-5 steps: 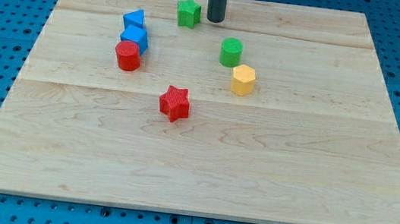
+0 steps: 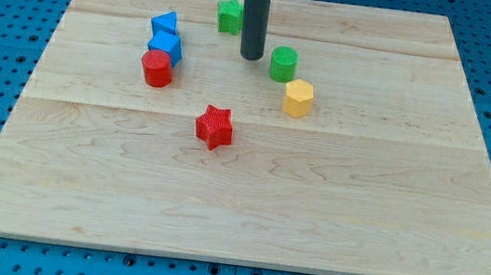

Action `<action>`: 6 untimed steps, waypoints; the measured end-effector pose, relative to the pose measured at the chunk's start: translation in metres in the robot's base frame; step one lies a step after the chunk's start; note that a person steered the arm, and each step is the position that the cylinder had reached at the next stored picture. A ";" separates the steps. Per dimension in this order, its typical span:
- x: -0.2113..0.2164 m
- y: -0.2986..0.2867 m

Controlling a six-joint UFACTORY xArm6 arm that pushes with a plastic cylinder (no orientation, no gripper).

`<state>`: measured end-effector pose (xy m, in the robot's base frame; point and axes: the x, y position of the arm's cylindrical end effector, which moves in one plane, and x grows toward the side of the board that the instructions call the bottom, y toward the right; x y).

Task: Place the green circle above the hexagon

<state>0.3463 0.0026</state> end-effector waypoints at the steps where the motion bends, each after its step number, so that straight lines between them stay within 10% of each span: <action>1: -0.023 0.063; 2: -0.085 0.143; 5: -0.038 -0.014; 6: 0.012 0.026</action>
